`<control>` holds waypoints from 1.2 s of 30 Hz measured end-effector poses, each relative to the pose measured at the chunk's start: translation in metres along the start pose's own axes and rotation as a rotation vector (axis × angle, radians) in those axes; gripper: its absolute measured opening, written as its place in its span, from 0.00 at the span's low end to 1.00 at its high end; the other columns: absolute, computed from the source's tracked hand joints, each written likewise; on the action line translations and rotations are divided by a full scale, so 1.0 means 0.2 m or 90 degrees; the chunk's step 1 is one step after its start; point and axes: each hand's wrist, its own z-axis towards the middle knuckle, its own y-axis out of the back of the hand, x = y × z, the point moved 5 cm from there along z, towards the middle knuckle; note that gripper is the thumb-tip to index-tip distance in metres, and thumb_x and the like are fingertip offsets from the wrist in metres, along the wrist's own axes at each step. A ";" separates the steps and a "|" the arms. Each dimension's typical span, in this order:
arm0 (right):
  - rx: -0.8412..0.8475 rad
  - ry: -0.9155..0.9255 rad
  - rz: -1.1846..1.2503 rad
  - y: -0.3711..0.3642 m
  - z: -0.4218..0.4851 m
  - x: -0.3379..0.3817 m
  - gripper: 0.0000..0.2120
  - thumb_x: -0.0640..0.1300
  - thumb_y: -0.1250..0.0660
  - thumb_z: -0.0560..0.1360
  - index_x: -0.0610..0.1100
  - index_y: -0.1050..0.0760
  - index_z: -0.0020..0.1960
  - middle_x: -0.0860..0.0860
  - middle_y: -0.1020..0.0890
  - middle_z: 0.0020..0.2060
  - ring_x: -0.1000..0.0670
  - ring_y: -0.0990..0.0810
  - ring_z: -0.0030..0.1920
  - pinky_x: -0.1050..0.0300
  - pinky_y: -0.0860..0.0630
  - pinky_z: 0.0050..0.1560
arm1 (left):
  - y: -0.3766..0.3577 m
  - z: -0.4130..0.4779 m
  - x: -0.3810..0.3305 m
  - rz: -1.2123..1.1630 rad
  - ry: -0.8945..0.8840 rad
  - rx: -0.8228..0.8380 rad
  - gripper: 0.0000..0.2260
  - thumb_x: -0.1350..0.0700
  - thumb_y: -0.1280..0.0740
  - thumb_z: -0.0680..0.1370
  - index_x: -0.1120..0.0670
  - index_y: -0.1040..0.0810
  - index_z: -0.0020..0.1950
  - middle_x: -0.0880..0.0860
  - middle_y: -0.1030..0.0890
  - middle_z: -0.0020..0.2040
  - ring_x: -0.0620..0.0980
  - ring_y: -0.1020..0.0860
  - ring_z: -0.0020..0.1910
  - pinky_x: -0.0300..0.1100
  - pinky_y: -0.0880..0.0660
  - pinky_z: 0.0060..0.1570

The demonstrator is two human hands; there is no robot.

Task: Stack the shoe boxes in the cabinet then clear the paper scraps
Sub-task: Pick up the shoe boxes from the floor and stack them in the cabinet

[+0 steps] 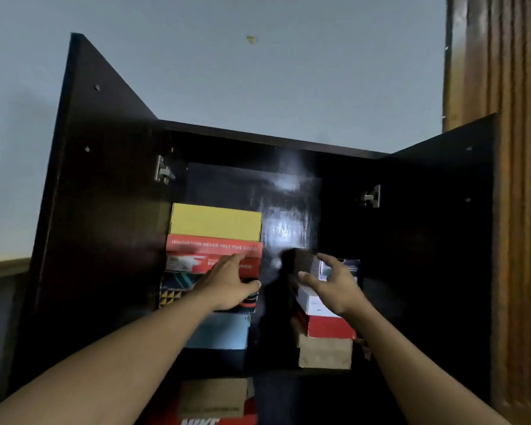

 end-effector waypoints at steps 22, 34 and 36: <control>-0.258 -0.517 -0.203 1.25 -1.78 -0.85 0.33 0.55 0.28 0.76 0.46 0.35 0.75 0.42 0.27 0.69 0.45 0.23 0.57 0.59 0.31 0.34 | -1.50 -0.91 -1.25 -0.144 -0.263 0.444 0.36 0.35 0.31 0.72 0.49 0.34 0.76 0.52 0.24 0.68 0.54 0.24 0.64 0.48 0.24 0.59; -0.119 -0.661 -0.173 1.28 -1.98 -2.11 0.32 0.49 0.28 0.77 0.42 0.35 0.76 0.38 0.28 0.71 0.41 0.23 0.66 0.55 0.27 0.51 | -2.85 -1.22 -1.12 -0.013 -0.138 0.580 0.30 0.39 0.32 0.76 0.52 0.32 0.72 0.53 0.24 0.63 0.56 0.22 0.56 0.52 0.20 0.51; -0.043 -0.643 -0.207 1.28 -1.91 -2.27 0.32 0.49 0.28 0.77 0.41 0.35 0.76 0.39 0.28 0.72 0.42 0.22 0.65 0.58 0.28 0.51 | -3.01 -1.25 -1.06 0.013 -0.110 0.568 0.29 0.40 0.31 0.75 0.53 0.31 0.71 0.54 0.24 0.63 0.57 0.22 0.57 0.52 0.20 0.50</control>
